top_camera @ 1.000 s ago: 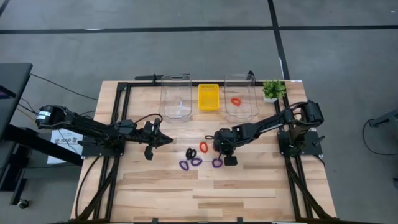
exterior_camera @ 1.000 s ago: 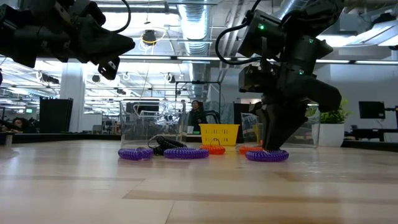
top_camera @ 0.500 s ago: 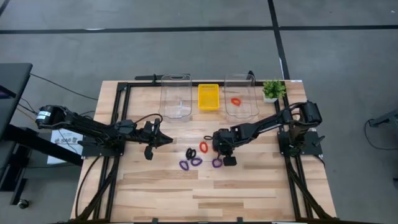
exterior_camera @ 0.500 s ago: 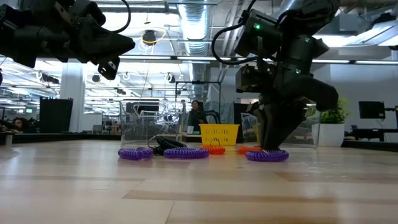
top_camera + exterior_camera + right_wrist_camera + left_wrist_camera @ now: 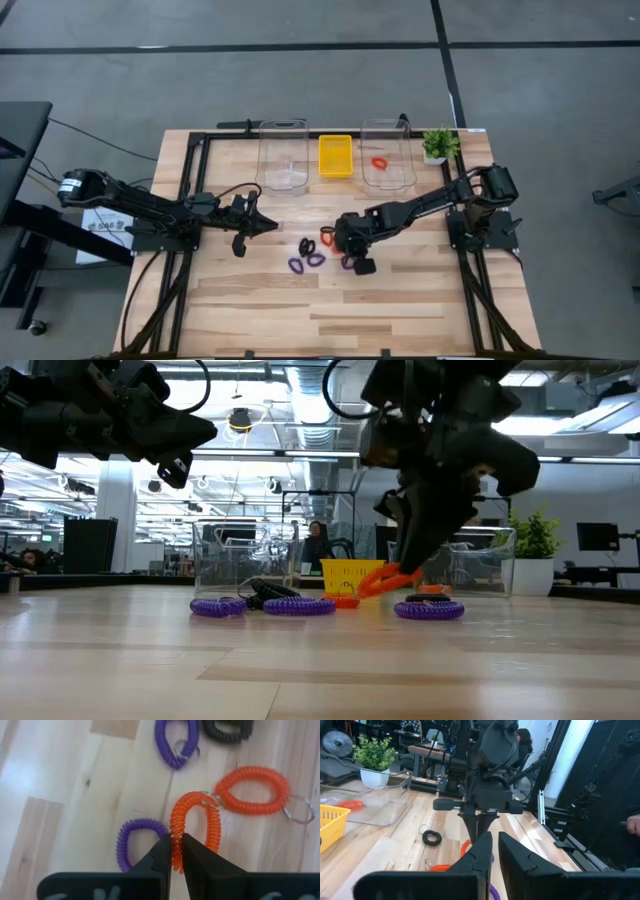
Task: Sort spring keychains
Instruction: Put the right orange spring keychain into the right transparent bin
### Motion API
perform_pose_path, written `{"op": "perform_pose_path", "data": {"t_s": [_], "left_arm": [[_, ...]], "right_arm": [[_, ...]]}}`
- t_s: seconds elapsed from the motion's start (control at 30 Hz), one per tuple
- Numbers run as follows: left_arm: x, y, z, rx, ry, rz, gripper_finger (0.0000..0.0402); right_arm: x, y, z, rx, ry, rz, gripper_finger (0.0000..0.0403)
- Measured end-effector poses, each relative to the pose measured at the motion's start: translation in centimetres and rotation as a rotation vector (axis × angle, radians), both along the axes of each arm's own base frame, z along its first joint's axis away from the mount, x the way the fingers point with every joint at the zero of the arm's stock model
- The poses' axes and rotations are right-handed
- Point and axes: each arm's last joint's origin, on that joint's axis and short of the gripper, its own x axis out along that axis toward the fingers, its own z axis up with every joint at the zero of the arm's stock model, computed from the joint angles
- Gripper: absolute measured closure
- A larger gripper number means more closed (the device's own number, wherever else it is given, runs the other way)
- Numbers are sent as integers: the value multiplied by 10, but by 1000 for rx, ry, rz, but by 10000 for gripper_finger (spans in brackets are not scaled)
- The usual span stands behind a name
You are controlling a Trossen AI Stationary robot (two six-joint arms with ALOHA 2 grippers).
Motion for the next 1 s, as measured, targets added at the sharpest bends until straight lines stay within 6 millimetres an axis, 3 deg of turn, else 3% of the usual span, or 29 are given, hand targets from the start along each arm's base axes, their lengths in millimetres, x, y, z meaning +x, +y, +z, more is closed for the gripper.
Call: {"op": "perform_pose_path", "data": {"t_s": [0.8,1.0], "left_arm": [[0,0,0,0,3,0,372],[0,0,0,0,3,0,372]], "right_arm": [[-1,1,4,-23,22,22,376],[-11,-10,23,-34,32,-8,373]]}}
